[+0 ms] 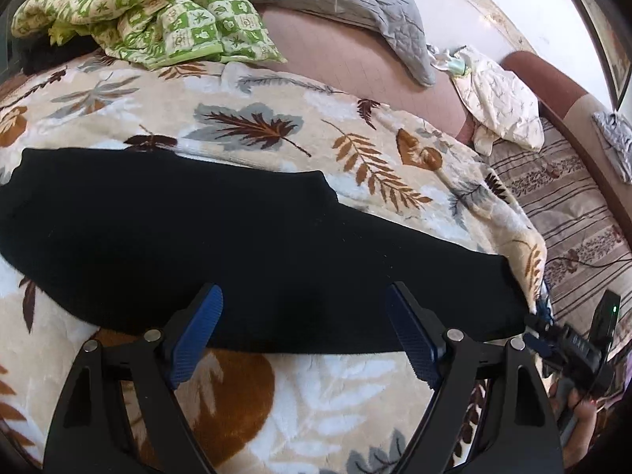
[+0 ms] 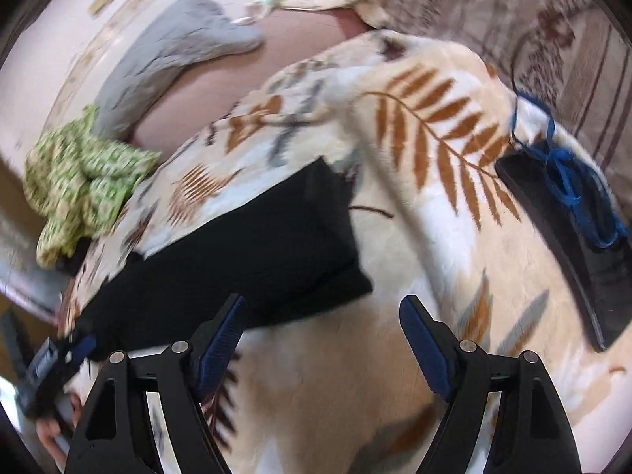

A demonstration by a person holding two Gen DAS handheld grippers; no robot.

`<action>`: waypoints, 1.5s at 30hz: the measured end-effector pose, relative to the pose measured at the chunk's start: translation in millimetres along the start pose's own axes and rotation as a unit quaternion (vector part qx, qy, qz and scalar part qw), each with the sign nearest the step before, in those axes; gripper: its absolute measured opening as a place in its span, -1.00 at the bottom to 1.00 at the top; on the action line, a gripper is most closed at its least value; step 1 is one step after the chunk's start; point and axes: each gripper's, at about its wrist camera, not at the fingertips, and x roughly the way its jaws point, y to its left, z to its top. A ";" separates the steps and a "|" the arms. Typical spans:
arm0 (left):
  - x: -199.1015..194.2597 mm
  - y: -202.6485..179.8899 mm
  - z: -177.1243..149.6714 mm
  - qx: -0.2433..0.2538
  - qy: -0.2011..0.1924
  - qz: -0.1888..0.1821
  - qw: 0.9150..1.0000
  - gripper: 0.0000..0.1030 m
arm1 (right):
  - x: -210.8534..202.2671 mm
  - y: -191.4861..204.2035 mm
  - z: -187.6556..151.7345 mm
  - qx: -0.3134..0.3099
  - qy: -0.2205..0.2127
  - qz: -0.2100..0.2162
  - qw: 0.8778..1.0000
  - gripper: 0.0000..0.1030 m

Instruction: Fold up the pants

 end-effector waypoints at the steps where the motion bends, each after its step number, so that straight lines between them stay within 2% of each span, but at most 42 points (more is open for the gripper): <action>1: 1.0 -0.2 0.3 0.002 -0.001 0.002 1.000 0.65 | 3.6 -2.4 3.1 0.009 -0.002 0.000 1.000 0.55; 3: 3.2 -0.9 1.1 0.004 -0.001 0.005 1.000 0.65 | 5.1 -5.3 10.8 0.016 -0.016 -0.010 1.000 0.51; 5: 5.6 -1.5 2.0 0.005 -0.001 0.005 1.000 0.65 | 0.6 -3.9 16.0 0.012 -0.041 -0.013 0.999 0.25; 7: 8.2 -1.7 3.3 0.006 0.000 0.008 1.000 0.65 | 4.8 1.5 22.6 -0.014 -0.038 -0.021 0.999 0.12; 10: 11.1 -1.9 4.1 0.005 0.004 0.009 1.000 0.65 | 21.8 6.0 29.1 -0.037 -0.010 -0.043 0.998 -0.81; 14: 10.9 -1.5 4.1 0.003 0.005 0.008 1.000 0.65 | 21.5 11.2 28.2 -0.063 -0.010 -0.044 0.997 -0.87; 16: 10.1 -1.9 3.8 0.002 0.004 0.005 1.000 0.65 | 5.5 12.9 27.8 -0.061 -0.028 -0.027 0.997 -0.87; 18: 10.7 -3.4 3.1 0.003 0.003 0.006 1.000 0.65 | -6.2 17.8 26.0 -0.075 -0.040 -0.031 0.996 -0.87; 22: 11.5 -6.7 2.3 0.007 0.005 0.005 1.000 0.65 | 12.0 16.5 20.4 -0.084 -0.013 -0.057 0.995 -0.87; 24: 9.3 -7.7 1.8 0.011 0.002 0.005 1.000 0.65 | 22.2 9.1 17.4 -0.074 0.002 -0.057 0.996 -0.81; 25: 8.1 -7.9 1.4 0.011 0.000 0.004 1.000 0.65 | 19.7 5.9 16.6 -0.065 -0.002 -0.051 0.997 -0.70; 27: 7.2 -7.9 0.9 0.010 -0.003 0.005 1.000 0.65 | 10.2 -0.2 16.6 -0.049 -0.015 -0.047 0.998 -0.63; 28: 7.4 -8.2 0.8 0.010 -0.002 0.006 1.000 0.65 | 5.4 -1.7 17.5 -0.046 -0.022 -0.046 0.998 -0.51; 29: 7.7 -8.8 0.6 0.012 -0.001 0.006 1.000 0.65 | 0.5 -3.1 17.5 -0.042 -0.028 -0.044 0.998 -0.27; 30: 7.7 -9.6 0.3 0.013 -0.001 0.009 1.000 0.65 | -4.1 -4.3 16.9 -0.037 -0.032 -0.037 0.998 -0.11; 31: 7.5 -10.3 0.3 0.015 -0.003 0.011 1.000 0.65 | -6.3 -4.9 15.7 -0.034 -0.034 -0.031 0.998 0.18; 32: 7.2 -11.3 0.1 0.018 -0.005 0.015 1.000 0.65 | -8.0 -5.6 13.3 -0.033 -0.037 -0.024 0.998 0.31; 34: 7.1 -13.2 -0.8 0.024 -0.007 0.022 0.999 0.65 | -7.0 -5.4 10.8 -0.036 -0.038 -0.022 0.998 0.31; 38: 9.6 -15.3 -1.7 0.033 -0.009 0.038 0.999 0.65 | 4.9 -5.1 6.8 -0.040 -0.012 -0.021 0.999 0.31; 45: 9.3 -16.7 -2.7 0.043 -0.013 0.050 0.998 0.65 | 12.1 -4.3 3.5 -0.036 -0.006 -0.028 0.999 0.33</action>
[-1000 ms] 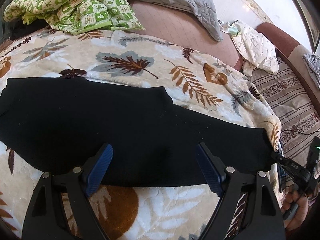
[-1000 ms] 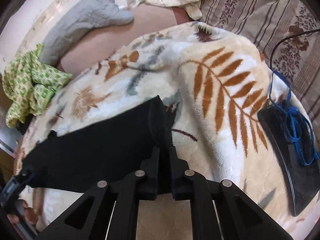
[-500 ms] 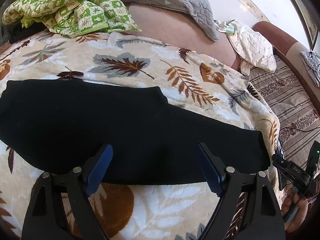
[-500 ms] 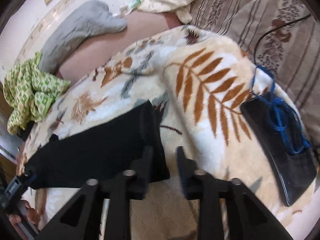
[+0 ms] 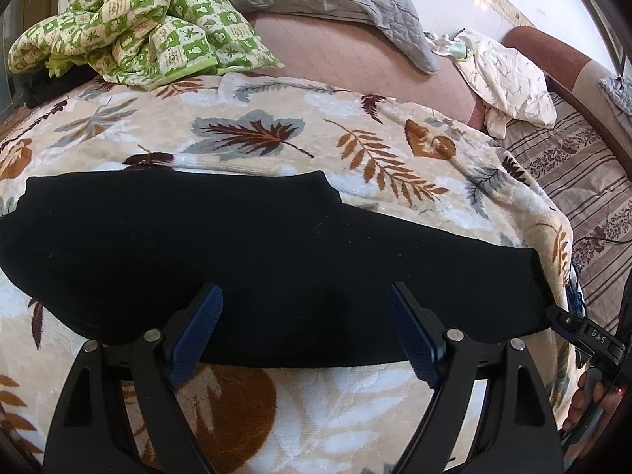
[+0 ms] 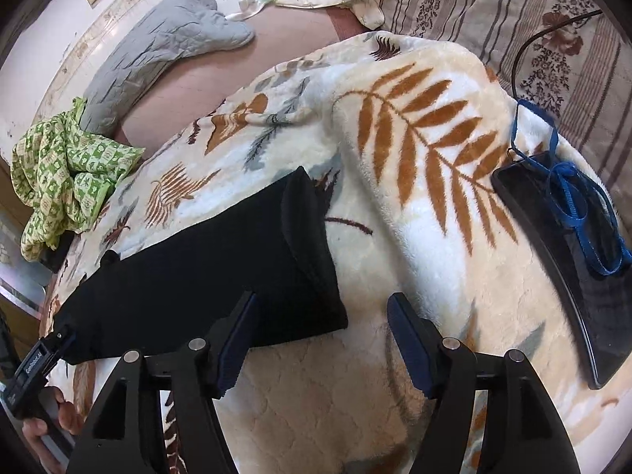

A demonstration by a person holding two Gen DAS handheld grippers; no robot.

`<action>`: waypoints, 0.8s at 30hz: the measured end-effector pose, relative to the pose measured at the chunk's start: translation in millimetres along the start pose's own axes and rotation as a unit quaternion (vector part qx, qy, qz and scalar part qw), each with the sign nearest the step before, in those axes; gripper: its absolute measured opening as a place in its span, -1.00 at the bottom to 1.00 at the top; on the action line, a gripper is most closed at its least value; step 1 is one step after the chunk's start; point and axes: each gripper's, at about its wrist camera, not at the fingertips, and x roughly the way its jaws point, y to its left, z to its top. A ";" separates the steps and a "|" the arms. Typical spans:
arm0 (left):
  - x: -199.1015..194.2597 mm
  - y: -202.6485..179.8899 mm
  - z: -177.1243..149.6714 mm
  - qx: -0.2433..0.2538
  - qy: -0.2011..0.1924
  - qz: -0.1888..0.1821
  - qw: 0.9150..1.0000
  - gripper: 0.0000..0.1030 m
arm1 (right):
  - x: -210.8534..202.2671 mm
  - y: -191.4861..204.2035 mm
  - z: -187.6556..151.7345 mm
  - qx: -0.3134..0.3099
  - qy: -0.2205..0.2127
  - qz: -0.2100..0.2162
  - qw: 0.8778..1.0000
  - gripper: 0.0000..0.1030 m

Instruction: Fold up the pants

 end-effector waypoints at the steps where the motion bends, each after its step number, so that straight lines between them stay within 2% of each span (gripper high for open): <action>1: -0.1 -0.3 -0.3 0.002 -0.001 0.002 1.000 0.65 | -0.4 0.6 -0.1 0.000 -0.002 -0.002 1.000 0.33; 5: -0.1 1.0 -1.2 0.004 0.000 0.008 1.000 0.65 | -5.4 7.4 1.2 -0.015 -0.019 -0.016 1.000 0.35; 7: -0.2 2.2 -1.6 0.003 0.001 0.009 1.000 0.65 | -5.4 11.5 1.2 -0.018 -0.017 -0.006 1.000 0.42; 17: -6.2 10.7 0.8 -0.010 -0.006 0.012 1.000 0.65 | -2.4 3.0 -4.6 -0.006 -0.007 -0.017 1.000 0.45; 20: -7.4 4.8 5.1 -0.006 0.005 -0.014 1.000 0.65 | -2.8 -0.5 -5.3 -0.001 -0.006 -0.012 1.000 0.49; 24: -0.9 -28.9 16.2 0.044 0.036 -0.069 0.996 0.65 | -4.8 0.9 -9.2 -0.005 -0.002 -0.007 1.000 0.50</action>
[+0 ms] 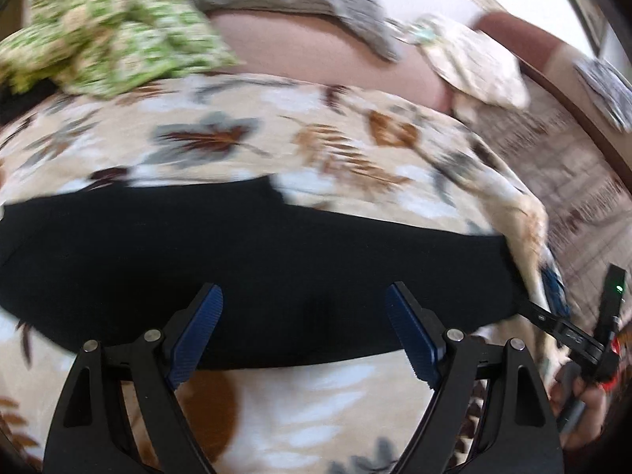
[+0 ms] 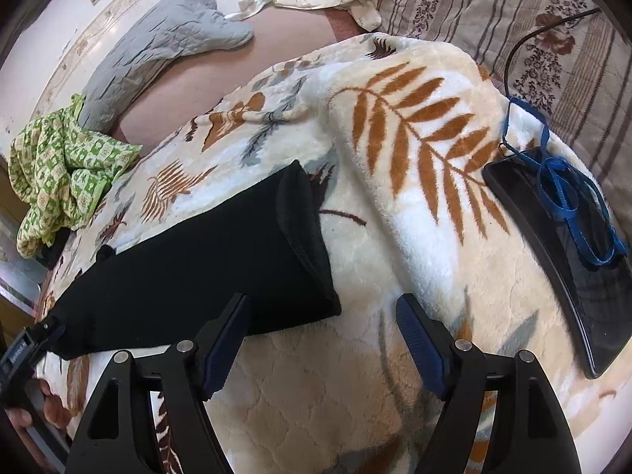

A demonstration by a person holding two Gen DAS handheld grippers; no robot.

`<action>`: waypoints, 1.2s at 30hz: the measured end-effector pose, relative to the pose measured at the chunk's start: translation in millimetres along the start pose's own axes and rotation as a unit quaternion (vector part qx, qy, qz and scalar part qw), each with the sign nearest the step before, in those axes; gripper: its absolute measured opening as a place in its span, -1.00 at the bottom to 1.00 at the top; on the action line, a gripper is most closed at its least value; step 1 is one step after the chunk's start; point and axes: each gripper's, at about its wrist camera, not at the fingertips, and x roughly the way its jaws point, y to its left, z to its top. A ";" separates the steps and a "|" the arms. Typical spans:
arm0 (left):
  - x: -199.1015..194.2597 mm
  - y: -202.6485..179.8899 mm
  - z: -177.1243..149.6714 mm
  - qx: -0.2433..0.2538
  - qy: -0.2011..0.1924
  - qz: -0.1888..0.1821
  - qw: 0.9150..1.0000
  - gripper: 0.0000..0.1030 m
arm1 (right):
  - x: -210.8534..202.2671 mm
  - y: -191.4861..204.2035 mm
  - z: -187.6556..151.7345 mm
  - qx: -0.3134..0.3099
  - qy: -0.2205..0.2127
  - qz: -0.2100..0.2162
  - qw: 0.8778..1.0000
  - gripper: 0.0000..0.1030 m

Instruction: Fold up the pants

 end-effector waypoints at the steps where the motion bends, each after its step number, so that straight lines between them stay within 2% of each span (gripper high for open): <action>1: 4.7 -6.9 3.5 0.006 0.010 -0.013 1.000 0.65 | -0.9 -0.1 -0.8 0.001 0.001 0.003 1.000 0.50; 5: 38.6 -41.5 23.1 0.030 0.066 -0.077 0.994 0.65 | -1.5 -2.4 -3.5 0.006 0.003 0.025 1.000 0.55; 6: 50.5 -55.2 29.1 0.044 0.083 -0.096 0.991 0.66 | -1.8 -2.3 -4.7 0.008 0.002 0.031 0.999 0.56; 10: 82.4 -99.9 46.2 0.093 0.122 -0.132 0.979 0.66 | -1.1 -2.1 -7.4 0.015 -0.003 0.052 0.999 0.69; 13: 102.8 -133.6 57.4 0.122 0.148 -0.165 0.967 0.65 | 0.2 -3.0 -8.0 0.026 -0.011 0.064 0.998 0.76; 16: 121.2 -166.6 64.5 0.168 0.163 -0.160 0.959 0.66 | 1.4 -3.6 -8.4 0.037 -0.022 0.076 0.996 0.77; 21: 149.3 -216.6 61.0 0.234 0.204 -0.167 0.936 0.65 | 3.1 -2.4 -10.7 0.045 -0.040 0.082 0.995 0.82; 27: 173.4 -247.4 50.8 0.272 0.226 -0.138 0.925 0.65 | 6.4 5.4 -12.2 0.038 -0.056 0.079 0.995 0.83; 28: 174.6 -250.6 47.9 0.283 0.223 -0.133 0.924 0.64 | 7.7 7.1 -11.4 0.033 -0.056 0.081 0.995 0.79; 29: 173.8 -254.8 43.2 0.303 0.211 -0.127 0.921 0.62 | 8.7 9.2 -10.9 0.027 -0.057 0.081 0.995 0.65; 30: 172.5 -257.3 39.2 0.320 0.200 -0.124 0.918 0.49 | 11.0 11.1 -8.9 0.019 -0.058 0.087 0.994 0.50; 32: 169.4 -256.8 37.3 0.327 0.183 -0.132 0.918 0.22 | 18.3 13.3 -5.0 0.016 -0.053 0.084 0.995 -0.37; 34: 167.2 -250.9 44.1 0.305 0.185 -0.150 0.922 -0.35 | 25.8 9.0 -1.8 0.029 -0.042 0.088 0.995 -0.59; 35: 165.8 -245.1 51.4 0.281 0.195 -0.167 0.925 -0.49 | 26.7 6.8 -0.7 0.037 -0.041 0.094 0.994 -0.71; 36: 162.5 -237.6 59.7 0.255 0.203 -0.186 0.927 -0.60 | 25.0 6.6 1.5 0.041 -0.043 0.101 0.993 -0.72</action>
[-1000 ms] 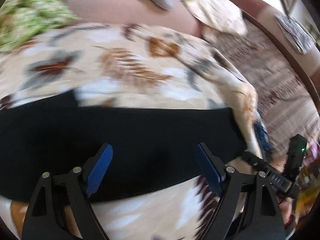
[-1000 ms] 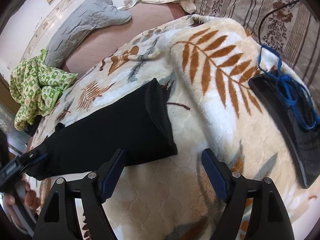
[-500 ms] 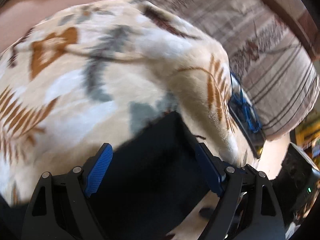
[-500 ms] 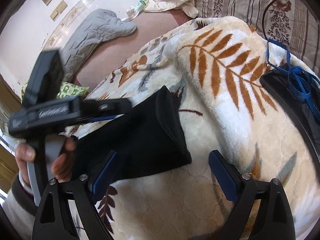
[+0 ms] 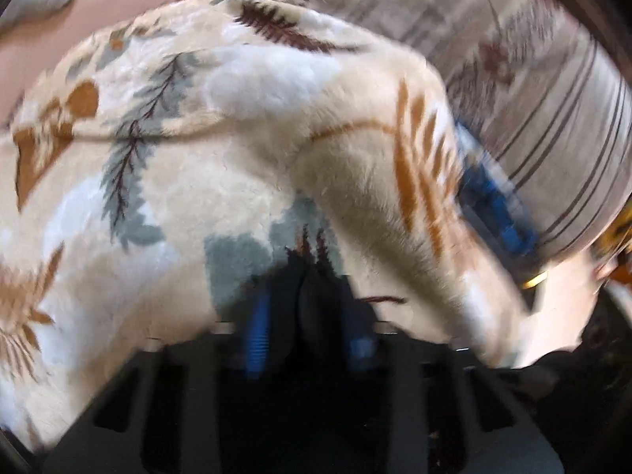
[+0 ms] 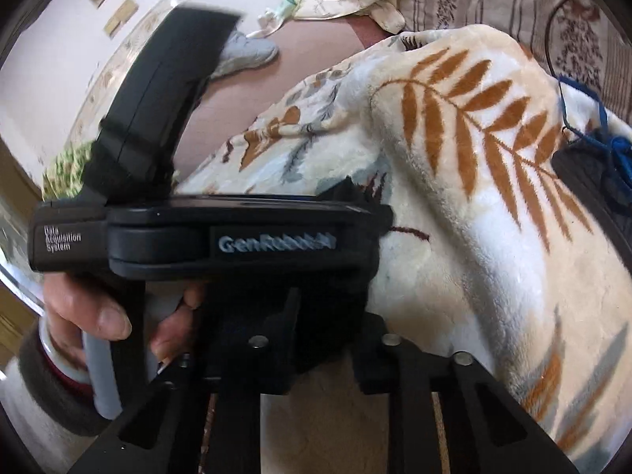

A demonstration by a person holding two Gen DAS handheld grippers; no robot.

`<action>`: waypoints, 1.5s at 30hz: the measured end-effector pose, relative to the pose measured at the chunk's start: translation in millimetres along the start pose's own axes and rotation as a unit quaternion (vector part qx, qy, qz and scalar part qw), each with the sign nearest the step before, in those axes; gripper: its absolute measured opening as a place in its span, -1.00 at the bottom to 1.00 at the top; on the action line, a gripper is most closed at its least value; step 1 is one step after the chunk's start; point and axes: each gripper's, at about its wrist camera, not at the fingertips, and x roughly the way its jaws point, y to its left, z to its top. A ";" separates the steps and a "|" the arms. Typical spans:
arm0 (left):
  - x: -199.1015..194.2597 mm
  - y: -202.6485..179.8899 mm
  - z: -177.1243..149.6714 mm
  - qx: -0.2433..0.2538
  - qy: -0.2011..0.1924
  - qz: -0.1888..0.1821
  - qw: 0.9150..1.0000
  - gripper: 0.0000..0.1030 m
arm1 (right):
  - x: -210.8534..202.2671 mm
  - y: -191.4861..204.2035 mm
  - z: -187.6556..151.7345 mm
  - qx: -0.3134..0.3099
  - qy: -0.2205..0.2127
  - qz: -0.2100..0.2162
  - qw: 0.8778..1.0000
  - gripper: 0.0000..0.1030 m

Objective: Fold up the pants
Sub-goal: 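Grasp the end of the black pants strip with the left gripper, then lift the strip end and fold it over toward the right gripper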

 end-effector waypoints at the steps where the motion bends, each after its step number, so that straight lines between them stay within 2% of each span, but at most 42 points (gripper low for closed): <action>1: -14.6 7.3 0.1 -0.021 -0.014 -0.024 0.999 -0.60 | -3.6 4.2 2.6 -0.006 -0.004 0.006 1.000 -0.75; 5: -81.3 17.9 -10.6 -0.037 -0.081 -0.047 0.995 -0.55 | -27.2 40.7 14.6 -0.067 -0.036 0.023 0.997 -0.75; 9: -143.1 51.5 -32.4 -0.085 -0.131 -0.017 0.988 -0.05 | -42.1 92.5 19.9 -0.138 -0.055 0.060 0.987 -0.75; 10: -157.6 66.2 -45.4 -0.102 -0.139 -0.011 0.985 -0.02 | -40.9 107.3 18.9 -0.153 -0.052 0.076 0.984 -0.75; 13: -193.4 121.1 -88.0 -0.182 -0.158 0.027 0.970 0.14 | -24.7 144.6 12.3 -0.186 -0.029 0.122 0.975 -0.75; 16: -212.2 156.9 -129.2 -0.241 -0.175 0.056 0.953 0.17 | 10.0 180.5 -8.0 -0.207 0.009 0.155 0.966 -0.75; 18: -216.1 172.2 -154.0 -0.270 -0.178 0.080 0.943 0.17 | 44.8 197.3 -26.1 -0.202 0.052 0.176 0.962 -0.62; 19: -215.6 177.3 -164.0 -0.281 -0.178 0.085 0.939 0.18 | 59.7 201.8 -33.3 -0.197 0.073 0.179 0.961 -0.49; 20: -212.8 180.7 -174.4 -0.294 -0.171 0.087 0.936 0.19 | 74.9 205.5 -39.7 -0.194 0.103 0.179 0.959 -0.25; 21: -210.7 181.8 -181.5 -0.301 -0.166 0.087 0.935 0.20 | 88.0 208.1 -47.6 -0.193 0.143 0.171 0.956 -0.22; 22: -208.4 181.6 -188.0 -0.305 -0.164 0.084 0.934 0.22 | 87.7 208.7 -49.1 -0.192 0.155 0.171 0.954 -0.22; 24: -203.9 173.8 -198.7 -0.305 -0.162 0.086 0.934 0.32 | 58.5 204.6 -43.8 -0.190 0.138 0.192 0.953 -0.04; 26: -196.1 164.1 -206.0 -0.305 -0.160 0.082 0.935 0.50 | 26.9 193.1 -28.1 -0.189 0.095 0.207 0.955 0.54; 27: -192.3 159.9 -207.3 -0.307 -0.156 0.079 0.935 0.57 | 9.4 181.2 -18.5 -0.184 0.062 0.194 0.962 0.56; 28: -185.7 156.0 -207.9 -0.311 -0.149 0.076 0.936 0.59 | 1.3 171.4 -11.0 -0.179 0.046 0.174 0.967 0.56; 30: -167.3 149.6 -206.6 -0.317 -0.125 0.082 0.936 0.59 | 2.6 153.1 0.5 -0.172 0.044 0.127 0.976 0.44; 32: -151.5 145.7 -204.0 -0.318 -0.109 0.094 0.937 0.59 | 18.5 136.1 3.5 -0.152 0.052 0.077 0.984 -0.07; 33: -145.1 144.7 -203.1 -0.321 -0.110 0.103 0.935 0.58 | 27.6 131.4 3.9 -0.145 0.061 0.058 0.986 -0.17; 34: -141.1 144.6 -203.0 -0.325 -0.111 0.111 0.933 0.40 | 35.9 128.2 0.5 -0.144 0.070 0.045 0.986 -0.28; 35: -138.1 143.9 -201.4 -0.328 -0.114 0.118 0.930 0.15 | 43.3 125.9 -2.3 -0.145 0.077 0.037 0.986 -0.29; 36: -136.4 142.4 -198.0 -0.323 -0.111 0.125 0.932 -0.49 | 50.5 121.7 -8.4 -0.145 0.087 0.030 0.985 -0.30; 37: -136.0 142.0 -195.5 -0.321 -0.107 0.124 0.933 -0.74 | 53.6 119.5 -9.9 -0.141 0.091 0.031 0.985 -0.30; 39: -143.6 139.7 -192.9 -0.319 -0.111 0.116 0.934 -0.76 | 45.7 116.3 -13.1 -0.141 0.084 0.034 0.986 -0.30; 41: -157.6 133.5 -192.6 -0.297 -0.128 0.126 0.938 -0.76 | 36.2 118.1 -5.2 -0.154 0.066 0.037 0.985 -0.30; 43: -170.7 131.1 -193.9 -0.287 -0.145 0.136 0.937 -0.77 | 25.3 125.5 -2.5 -0.159 0.050 0.051 0.985 -0.30; 45: -174.7 133.5 -197.5 -0.286 -0.140 0.140 0.937 -0.77 | 23.7 136.2 -0.9 -0.165 0.042 0.064 0.983 -0.30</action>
